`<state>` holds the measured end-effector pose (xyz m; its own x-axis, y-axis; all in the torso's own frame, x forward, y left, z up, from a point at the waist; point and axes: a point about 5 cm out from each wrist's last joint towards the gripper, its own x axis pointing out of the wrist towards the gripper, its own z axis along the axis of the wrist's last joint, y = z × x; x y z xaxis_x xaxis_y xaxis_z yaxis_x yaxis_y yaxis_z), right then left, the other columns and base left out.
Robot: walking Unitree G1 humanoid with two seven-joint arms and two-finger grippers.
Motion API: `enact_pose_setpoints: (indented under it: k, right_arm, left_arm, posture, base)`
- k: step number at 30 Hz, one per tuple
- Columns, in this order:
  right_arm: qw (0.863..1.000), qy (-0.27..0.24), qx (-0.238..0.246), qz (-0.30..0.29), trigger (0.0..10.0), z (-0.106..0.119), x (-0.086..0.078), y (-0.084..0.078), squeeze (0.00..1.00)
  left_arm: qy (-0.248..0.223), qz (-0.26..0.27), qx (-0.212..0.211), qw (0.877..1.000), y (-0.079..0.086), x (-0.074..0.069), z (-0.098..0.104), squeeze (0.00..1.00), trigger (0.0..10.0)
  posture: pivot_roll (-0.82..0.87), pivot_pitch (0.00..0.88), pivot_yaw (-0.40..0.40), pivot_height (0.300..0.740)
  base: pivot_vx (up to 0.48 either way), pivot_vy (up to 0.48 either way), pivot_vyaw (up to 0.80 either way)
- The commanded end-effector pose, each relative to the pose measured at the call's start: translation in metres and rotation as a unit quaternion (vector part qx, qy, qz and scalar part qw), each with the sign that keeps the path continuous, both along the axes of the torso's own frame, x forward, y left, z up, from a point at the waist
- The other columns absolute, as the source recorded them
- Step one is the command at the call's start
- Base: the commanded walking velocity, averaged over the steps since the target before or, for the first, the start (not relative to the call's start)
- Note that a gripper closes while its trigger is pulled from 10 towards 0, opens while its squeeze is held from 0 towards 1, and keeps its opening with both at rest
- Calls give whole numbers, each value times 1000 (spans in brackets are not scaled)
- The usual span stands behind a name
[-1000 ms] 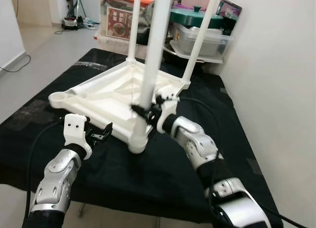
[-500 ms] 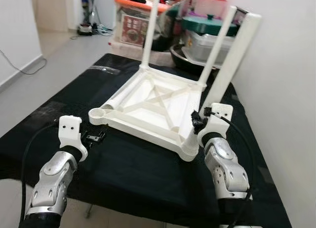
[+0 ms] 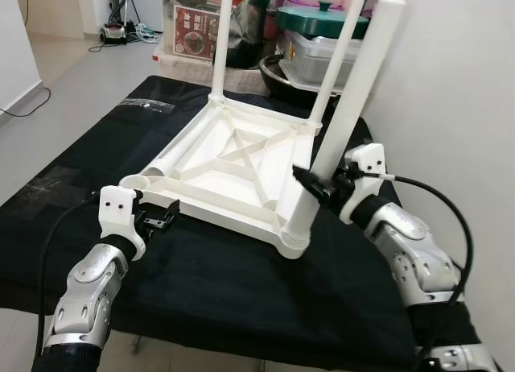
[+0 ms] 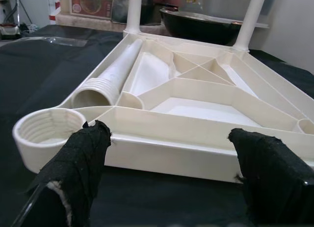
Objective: Building children table
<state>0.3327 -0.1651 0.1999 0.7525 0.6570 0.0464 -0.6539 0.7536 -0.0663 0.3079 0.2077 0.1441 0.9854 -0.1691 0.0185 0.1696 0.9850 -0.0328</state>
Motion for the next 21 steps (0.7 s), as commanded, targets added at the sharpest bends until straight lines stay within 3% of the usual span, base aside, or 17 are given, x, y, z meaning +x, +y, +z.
enact_pose_setpoints:
  k: [1, 5, 6, 7, 9, 13, 16, 17, 18, 19, 20, 21]
  right_arm:
    - [998, 14, -29, 61, 10000, -5, 1, 5, 0]
    - [991, 24, -63, 120, 10000, -13, 6, 10, 0]
    - [985, 27, -75, 152, 10000, -17, 8, 19, 0]
    - [985, 27, -75, 152, 10000, -17, 8, 19, 0]
    - [980, 24, -75, 185, 10000, -19, 13, 38, 0]
    - [974, 13, -64, 217, 10000, -18, 18, 54, 0]
    - [973, 6, -57, 222, 10000, -17, 20, 59, 0]
    - [975, 3, -48, 217, 9255, -17, 21, 59, 0]
    - [976, -3, -38, 216, 5569, -17, 21, 58, 0]
    - [976, -3, -38, 216, 5569, -17, 21, 58, 0]
    - [980, -3, -20, 200, 0, -16, 23, 56, 0]
    - [981, -4, -8, 191, 0, -16, 25, 54, 0]
  left_arm:
    - [6, -6, -2, 1000, -5, 1, -5, 0, 10000]
    - [6, -6, -3, 1000, -6, 2, -5, 0, 10000]
    - [6, -7, -3, 1000, -6, 2, -5, 0, 10000]
    - [6, -7, -3, 1000, -6, 2, -5, 0, 10000]
    - [7, -8, -2, 1000, -5, 2, -6, 0, 10000]
    - [7, -8, -3, 1000, -5, 2, -6, 0, 10000]
    - [7, -8, -3, 1000, -5, 1, -6, 0, 10000]
    - [7, -8, -3, 1000, -5, 1, -5, 0, 10000]
    - [7, -8, -3, 1000, -5, 1, -6, 0, 10000]
    - [7, -8, -3, 1000, -5, 1, -6, 0, 10000]
    - [7, -8, -4, 1000, -4, 0, -5, 0, 10000]
    - [6, -8, -4, 1000, -4, 0, -5, 0, 10000]
  posture:
    - [103, 0, -180, 740]
    - [107, 0, -181, 740]
    - [119, 0, -185, 740]
    - [119, 0, -185, 740]
    - [127, 0, -187, 740]
    - [127, 0, -187, 740]
    - [142, 0, -193, 740]
    - [142, 0, -193, 740]
    - [142, 0, -193, 740]
    - [142, 0, -193, 740]
    - [138, 0, -193, 740]
    - [138, 0, -193, 740]
  base:
    - [0, 0, 0]
    - [0, 0, 0]
    - [0, 0, 0]
    - [0, 0, 0]
    - [0, 0, 0]
    - [0, 0, 0]
    - [0, 0, 0]
    - [0, 0, 0]
    - [0, 0, 0]
    - [0, 0, 0]
    - [0, 0, 0]
    - [0, 0, 0]
